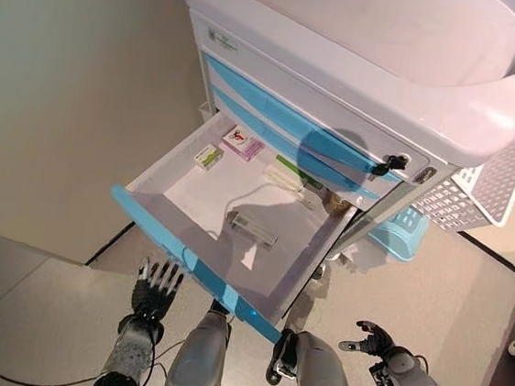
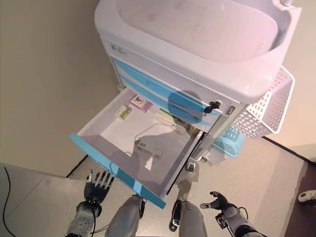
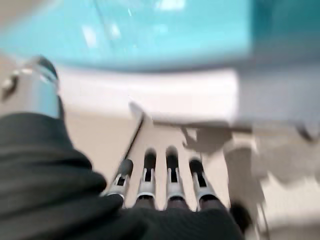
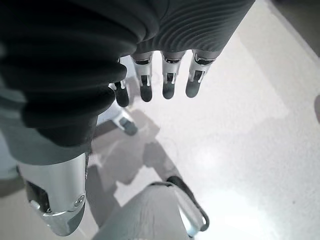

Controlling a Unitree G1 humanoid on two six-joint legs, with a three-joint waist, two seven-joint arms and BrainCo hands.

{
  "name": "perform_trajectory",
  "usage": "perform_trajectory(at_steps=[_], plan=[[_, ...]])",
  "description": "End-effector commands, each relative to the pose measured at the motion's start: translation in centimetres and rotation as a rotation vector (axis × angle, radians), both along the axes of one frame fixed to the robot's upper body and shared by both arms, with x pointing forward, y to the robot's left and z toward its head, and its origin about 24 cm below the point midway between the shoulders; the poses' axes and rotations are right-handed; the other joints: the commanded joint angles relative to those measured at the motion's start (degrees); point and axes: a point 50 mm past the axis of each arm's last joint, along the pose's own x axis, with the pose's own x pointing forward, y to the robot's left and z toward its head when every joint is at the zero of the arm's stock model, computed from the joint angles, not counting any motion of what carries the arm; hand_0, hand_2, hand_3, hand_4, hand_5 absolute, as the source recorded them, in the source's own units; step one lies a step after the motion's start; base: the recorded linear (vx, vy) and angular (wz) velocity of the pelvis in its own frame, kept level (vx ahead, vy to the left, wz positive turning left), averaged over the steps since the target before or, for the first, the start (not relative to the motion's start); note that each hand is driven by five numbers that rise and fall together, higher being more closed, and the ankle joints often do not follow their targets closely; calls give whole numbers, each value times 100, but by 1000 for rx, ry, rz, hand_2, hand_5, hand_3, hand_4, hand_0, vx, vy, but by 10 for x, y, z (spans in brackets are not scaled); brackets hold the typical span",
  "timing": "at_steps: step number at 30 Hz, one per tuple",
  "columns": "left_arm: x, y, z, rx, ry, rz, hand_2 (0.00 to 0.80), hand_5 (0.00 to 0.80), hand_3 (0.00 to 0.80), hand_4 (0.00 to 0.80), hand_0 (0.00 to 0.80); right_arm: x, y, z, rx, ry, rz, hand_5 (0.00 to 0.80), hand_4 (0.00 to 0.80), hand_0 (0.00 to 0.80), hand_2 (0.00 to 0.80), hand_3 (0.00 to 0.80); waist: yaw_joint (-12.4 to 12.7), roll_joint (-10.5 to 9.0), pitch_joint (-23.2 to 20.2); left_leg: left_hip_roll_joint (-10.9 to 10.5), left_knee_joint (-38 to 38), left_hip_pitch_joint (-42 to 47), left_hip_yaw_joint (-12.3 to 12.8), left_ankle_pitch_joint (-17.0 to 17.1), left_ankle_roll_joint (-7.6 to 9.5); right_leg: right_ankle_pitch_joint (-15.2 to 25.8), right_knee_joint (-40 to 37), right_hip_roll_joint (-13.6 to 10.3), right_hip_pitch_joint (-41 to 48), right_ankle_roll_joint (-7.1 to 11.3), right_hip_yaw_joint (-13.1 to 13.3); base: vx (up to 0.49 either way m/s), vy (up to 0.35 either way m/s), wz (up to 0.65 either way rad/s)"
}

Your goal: Open the drawer and pick up the medicine

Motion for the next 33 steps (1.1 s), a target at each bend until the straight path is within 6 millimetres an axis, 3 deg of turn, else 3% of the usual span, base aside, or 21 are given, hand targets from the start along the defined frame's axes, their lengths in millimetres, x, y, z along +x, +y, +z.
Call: perform_trajectory(at_steps=[1,2,3,5,7,8,9,10,12,13,15,16,17,20,25,26,33], plan=[[-35,24,-12,154,190,-5,0,0,0,0,0,7,-15,11,-32,-63,-18,0,0,0,0,0,-158,-75,-42,-232,578,26,271,-549,534,970,-794,-21,201,256,273,78,90,-90],[-35,25,-12,154,189,-5,0,0,0,0,0,7,-15,11,-32,-63,-18,0,0,0,0,0,-159,-77,-51,-233,552,19,270,-520,534,994,-816,-22,192,256,272,81,86,-87],[-53,33,-18,210,303,-44,0,0,0,0,0,9,-14,14,-12,-97,-31,0,0,0,0,0,-225,-67,-77,-221,446,204,416,-557,540,1008,-922,36,300,307,432,52,58,-50],[-62,36,-20,233,360,-74,0,0,0,0,0,9,-15,15,-8,-105,-32,0,0,0,0,0,-248,-67,-124,-213,347,268,477,-523,541,1058,-1002,58,316,325,480,89,64,-36],[-90,41,-27,301,539,-277,0,0,0,0,0,17,-19,25,-18,-152,8,0,0,0,0,0,-343,-77,-225,-177,115,499,657,-522,535,1113,-1246,118,471,387,614,109,51,-56],[-90,41,-27,301,538,-278,0,0,0,0,0,17,-19,25,-18,-152,8,0,0,0,0,0,-343,-78,-238,-177,93,489,657,-498,535,1135,-1267,118,460,387,613,109,27,-46],[-104,38,-31,335,630,-480,0,0,0,0,0,24,-28,40,-37,-211,48,0,0,0,0,0,-444,-93,-346,-159,-112,641,725,-472,517,1163,-1431,144,580,430,670,80,17,-31],[-104,38,-31,335,630,-480,0,0,0,0,0,24,-28,40,-37,-211,48,0,0,0,0,0,-444,-92,-360,-159,-131,630,724,-451,517,1182,-1449,144,569,430,668,181,40,-18],[-114,30,-35,386,695,-737,0,0,0,0,0,30,-36,60,-33,-279,78,0,0,0,0,0,-587,-101,-555,-132,-450,874,858,-428,511,1278,-1733,150,744,496,728,138,43,-17],[-114,30,-35,386,695,-737,0,0,0,0,0,30,-36,60,-33,-279,78,0,0,0,0,0,-585,-99,-569,-133,-466,862,858,-410,511,1295,-1748,150,733,496,728,81,43,-19],[-108,20,-37,462,698,-969,0,0,0,0,0,35,-41,78,1,-334,100,0,0,0,0,0,-683,-116,-756,-109,-801,1069,1036,-371,500,1453,-2105,179,859,592,824,115,49,-24],[-109,19,-37,462,698,-970,0,0,0,0,0,34,-41,78,0,-333,99,0,0,0,0,0,-675,-115,-756,-108,-809,1077,1041,-369,500,1457,-2111,181,864,593,829,146,54,-34],[-105,13,-39,492,683,-1072,0,0,0,0,0,39,-38,90,49,-353,147,0,0,0,0,0,-723,-150,-862,-94,-1040,1213,1140,-331,499,1563,-2360,212,965,656,899,72,29,-35],[-100,9,-39,498,661,-1108,0,0,0,0,0,40,-35,99,86,-349,200,0,0,0,0,0,-713,-188,-944,-82,-1221,1332,1220,-297,494,1655,-2560,226,1059,703,949,91,32,-41],[-96,6,-37,510,599,-1252,0,0,0,0,0,40,-24,155,272,-239,532,0,0,0,0,0,-673,-305,-1117,-53,-1558,1544,1320,-225,500,1773,-2829,211,1217,783,949,70,34,-17],[-96,5,-37,509,598,-1253,0,0,0,0,0,40,-24,155,272,-238,531,0,0,0,0,0,-670,-299,-1114,-53,-1561,1550,1318,-225,500,1773,-2832,211,1223,784,947,40,21,-8],[-102,6,-38,502,612,-1291,0,0,0,0,0,32,27,192,742,-89,685,0,0,0,0,0,-573,-415,-1292,-66,-1706,1668,1293,-231,479,1765,-2952,171,1372,802,879,44,19,0]])
